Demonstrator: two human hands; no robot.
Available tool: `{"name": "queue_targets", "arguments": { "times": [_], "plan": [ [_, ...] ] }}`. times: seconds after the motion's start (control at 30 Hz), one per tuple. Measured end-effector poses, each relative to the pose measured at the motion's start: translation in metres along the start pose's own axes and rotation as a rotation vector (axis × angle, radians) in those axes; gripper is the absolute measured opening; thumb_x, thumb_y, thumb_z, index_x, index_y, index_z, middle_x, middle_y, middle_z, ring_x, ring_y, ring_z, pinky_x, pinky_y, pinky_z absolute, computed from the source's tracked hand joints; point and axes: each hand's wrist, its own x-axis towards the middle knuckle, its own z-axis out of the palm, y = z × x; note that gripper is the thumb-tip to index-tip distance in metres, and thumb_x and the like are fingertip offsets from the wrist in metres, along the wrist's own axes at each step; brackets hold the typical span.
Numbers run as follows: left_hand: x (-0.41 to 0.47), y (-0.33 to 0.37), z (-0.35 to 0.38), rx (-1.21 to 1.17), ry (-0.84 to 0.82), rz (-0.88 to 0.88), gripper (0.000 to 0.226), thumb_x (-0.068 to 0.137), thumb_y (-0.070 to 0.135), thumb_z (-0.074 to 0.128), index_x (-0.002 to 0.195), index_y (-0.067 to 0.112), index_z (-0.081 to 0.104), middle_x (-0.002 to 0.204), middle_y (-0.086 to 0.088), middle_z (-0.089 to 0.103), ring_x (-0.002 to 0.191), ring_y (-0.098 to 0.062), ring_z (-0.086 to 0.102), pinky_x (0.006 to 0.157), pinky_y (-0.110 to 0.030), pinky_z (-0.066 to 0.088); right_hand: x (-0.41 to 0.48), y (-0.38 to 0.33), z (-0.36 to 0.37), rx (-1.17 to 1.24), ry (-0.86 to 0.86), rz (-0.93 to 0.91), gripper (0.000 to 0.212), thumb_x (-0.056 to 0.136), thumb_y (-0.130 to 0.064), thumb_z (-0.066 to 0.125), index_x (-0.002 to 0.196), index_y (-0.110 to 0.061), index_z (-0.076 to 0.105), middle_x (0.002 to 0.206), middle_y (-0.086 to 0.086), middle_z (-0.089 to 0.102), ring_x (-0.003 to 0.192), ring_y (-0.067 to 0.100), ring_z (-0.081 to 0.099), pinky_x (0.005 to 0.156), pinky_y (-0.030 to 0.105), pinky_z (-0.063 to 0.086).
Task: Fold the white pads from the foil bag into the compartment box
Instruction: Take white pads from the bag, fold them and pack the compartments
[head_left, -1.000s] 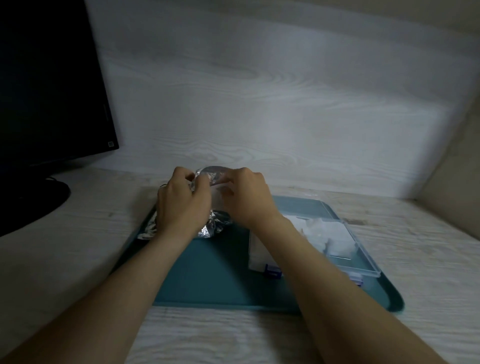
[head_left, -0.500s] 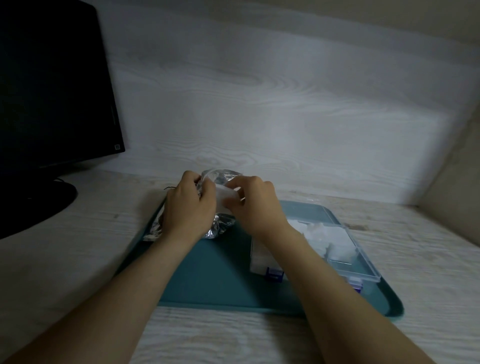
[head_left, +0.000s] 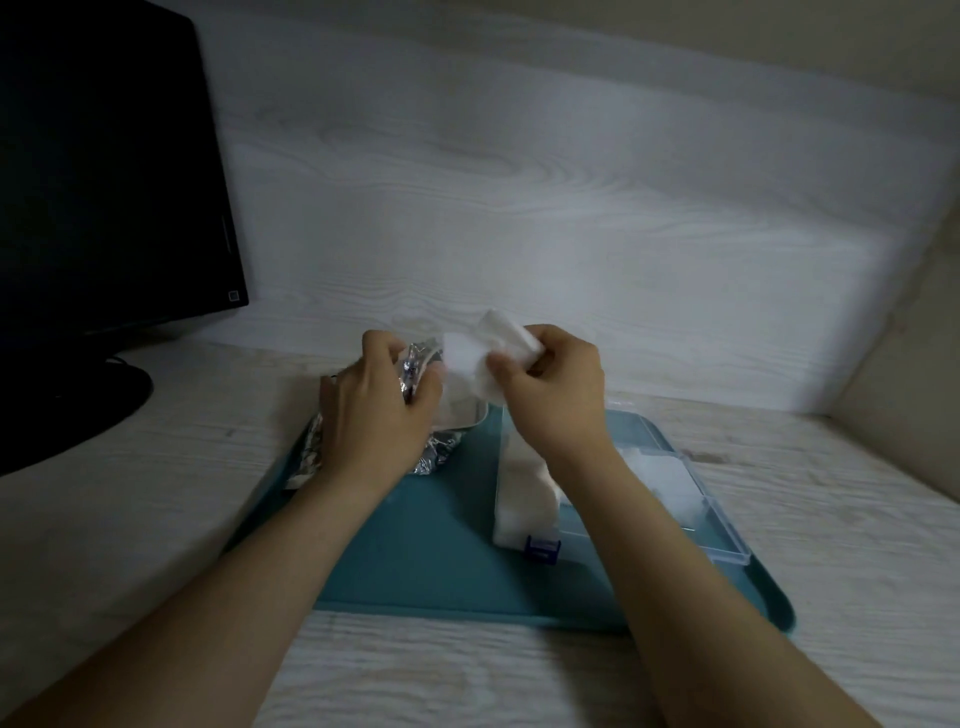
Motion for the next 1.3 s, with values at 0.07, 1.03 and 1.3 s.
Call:
{"name": "queue_targets", "arguments": {
  "times": [0.07,1.03,1.3],
  "plan": [
    [0.000,0.002,0.001,0.013,0.003,0.081,0.043,0.095,0.050,0.065,0.120,0.017,0.052,0.116,-0.004,0.073,0.106,-0.036,0.068,0.102,-0.059,0.048,0.002,0.001,-0.007,0.122,-0.032,0.035,0.013,0.089,-0.016,0.079,0.101,-0.016,0.076,0.082,0.001,0.077,0.074,0.016,0.073,0.069,0.034,0.059],
    [-0.025,0.059,-0.003,-0.641,-0.353,-0.102,0.009,0.095,0.013,0.078,0.102,0.018,0.080,0.093,0.001,0.082,0.086,-0.019,0.080,0.079,-0.038,0.064,-0.037,0.008,-0.078,0.025,-0.149,0.064,0.037,0.081,-0.032,0.091,0.109,-0.024,0.069,0.072,0.002,0.077,0.061,0.017,0.072,0.059,0.027,0.056],
    [-0.024,0.063,-0.002,-0.767,-0.314,-0.270,0.009,0.099,0.013,0.073,0.108,0.014,0.076,0.095,-0.002,0.082,0.094,-0.024,0.080,0.093,-0.054,0.062,-0.039,0.007,-0.079,0.140,-0.037,0.121,0.017,0.090,-0.023,0.083,0.095,-0.009,0.075,0.074,0.004,0.078,0.064,0.021,0.076,0.060,0.031,0.057]
  ]
}}
